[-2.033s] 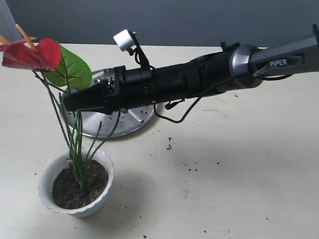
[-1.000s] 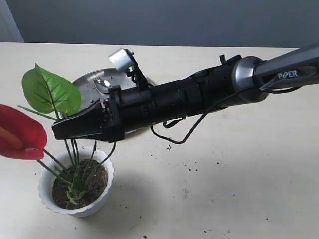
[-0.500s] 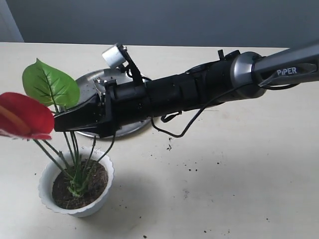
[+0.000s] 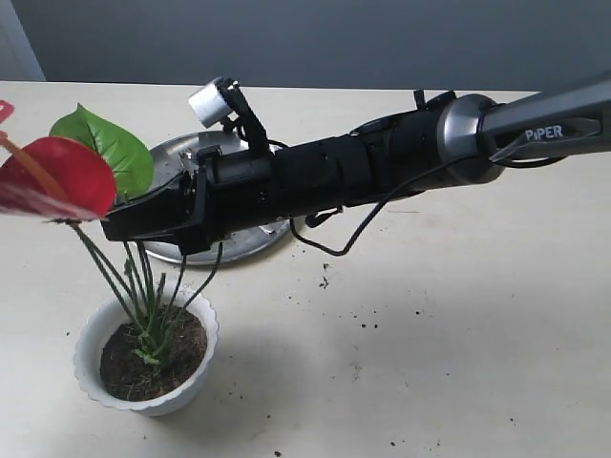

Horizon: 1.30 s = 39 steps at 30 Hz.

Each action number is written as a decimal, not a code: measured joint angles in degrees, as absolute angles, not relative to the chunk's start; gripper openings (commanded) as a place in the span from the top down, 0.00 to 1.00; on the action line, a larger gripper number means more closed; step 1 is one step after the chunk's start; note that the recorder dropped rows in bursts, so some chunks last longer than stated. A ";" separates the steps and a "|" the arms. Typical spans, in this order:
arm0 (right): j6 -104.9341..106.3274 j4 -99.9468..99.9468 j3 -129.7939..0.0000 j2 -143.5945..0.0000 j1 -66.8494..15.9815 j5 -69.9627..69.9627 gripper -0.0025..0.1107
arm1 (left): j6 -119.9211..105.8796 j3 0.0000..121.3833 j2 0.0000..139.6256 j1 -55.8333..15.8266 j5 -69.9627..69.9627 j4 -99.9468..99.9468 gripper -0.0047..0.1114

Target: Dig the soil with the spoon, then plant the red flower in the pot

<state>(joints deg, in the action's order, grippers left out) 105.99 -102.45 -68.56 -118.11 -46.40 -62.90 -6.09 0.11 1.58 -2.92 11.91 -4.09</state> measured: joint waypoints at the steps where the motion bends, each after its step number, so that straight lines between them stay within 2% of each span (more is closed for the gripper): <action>1: 105.88 -102.45 -68.65 -118.44 -46.50 -63.08 0.98 | -6.09 0.11 1.58 -2.92 11.91 -4.09 0.96; 14: 104.08 -102.45 -69.59 -119.52 -47.26 -64.07 0.97 | -6.09 0.11 1.58 -2.92 11.91 -4.09 0.96; 16: 103.04 -102.45 -70.65 -119.82 -47.39 -63.50 0.92 | -6.09 0.11 1.58 -2.92 11.91 -4.09 0.96; 20: 102.17 -102.11 -72.18 -120.05 -47.62 -61.43 0.73 | -6.09 0.11 1.58 -2.92 11.91 -4.09 0.96; 22: 101.89 -101.07 -72.18 -121.36 -47.75 -58.64 0.67 | -6.09 0.11 1.58 -2.92 11.91 -4.09 0.96; 27: 101.78 -100.54 -72.07 -122.08 -47.84 -58.56 0.66 | -6.09 0.11 1.58 -2.92 11.91 -4.09 0.96; 31: 101.78 -100.17 -72.07 -121.96 -47.84 -59.89 0.56 | -6.09 0.11 1.58 -2.92 11.91 -4.09 0.96; 39: 101.78 -100.17 -72.07 -121.61 -47.62 -59.89 0.56 | -6.09 0.11 1.58 -2.92 11.91 -4.09 0.96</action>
